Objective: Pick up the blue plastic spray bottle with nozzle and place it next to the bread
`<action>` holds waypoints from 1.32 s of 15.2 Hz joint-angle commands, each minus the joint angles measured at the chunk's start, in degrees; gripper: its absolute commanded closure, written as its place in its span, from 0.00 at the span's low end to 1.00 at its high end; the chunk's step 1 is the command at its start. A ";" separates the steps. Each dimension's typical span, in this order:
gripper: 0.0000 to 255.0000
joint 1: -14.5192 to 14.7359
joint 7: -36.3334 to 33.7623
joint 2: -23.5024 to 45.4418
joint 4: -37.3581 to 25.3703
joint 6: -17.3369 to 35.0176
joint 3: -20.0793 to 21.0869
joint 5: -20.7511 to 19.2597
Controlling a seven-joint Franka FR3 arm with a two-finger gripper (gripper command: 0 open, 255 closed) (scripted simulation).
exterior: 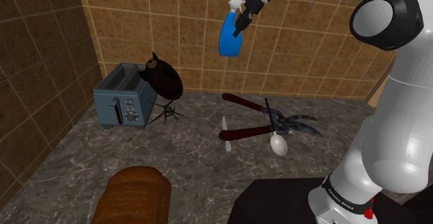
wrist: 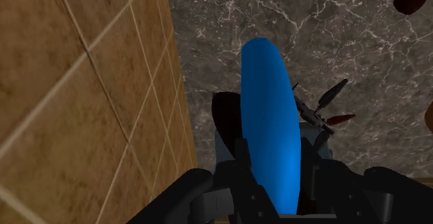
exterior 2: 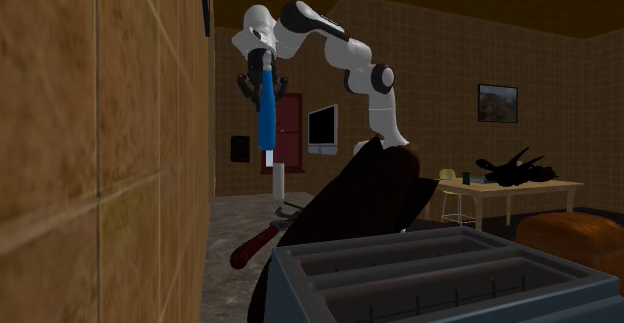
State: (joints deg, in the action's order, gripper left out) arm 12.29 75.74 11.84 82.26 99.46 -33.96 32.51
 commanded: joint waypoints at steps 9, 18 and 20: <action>1.00 8.71 -12.37 -21.32 22.99 10.78 6.20 -12.99; 1.00 10.00 -25.62 -36.43 38.76 16.31 16.86 -19.19; 1.00 10.15 -28.43 -39.11 41.45 17.04 19.32 -19.71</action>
State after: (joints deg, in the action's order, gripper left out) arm 22.33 48.90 -25.89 121.98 115.73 -15.98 13.07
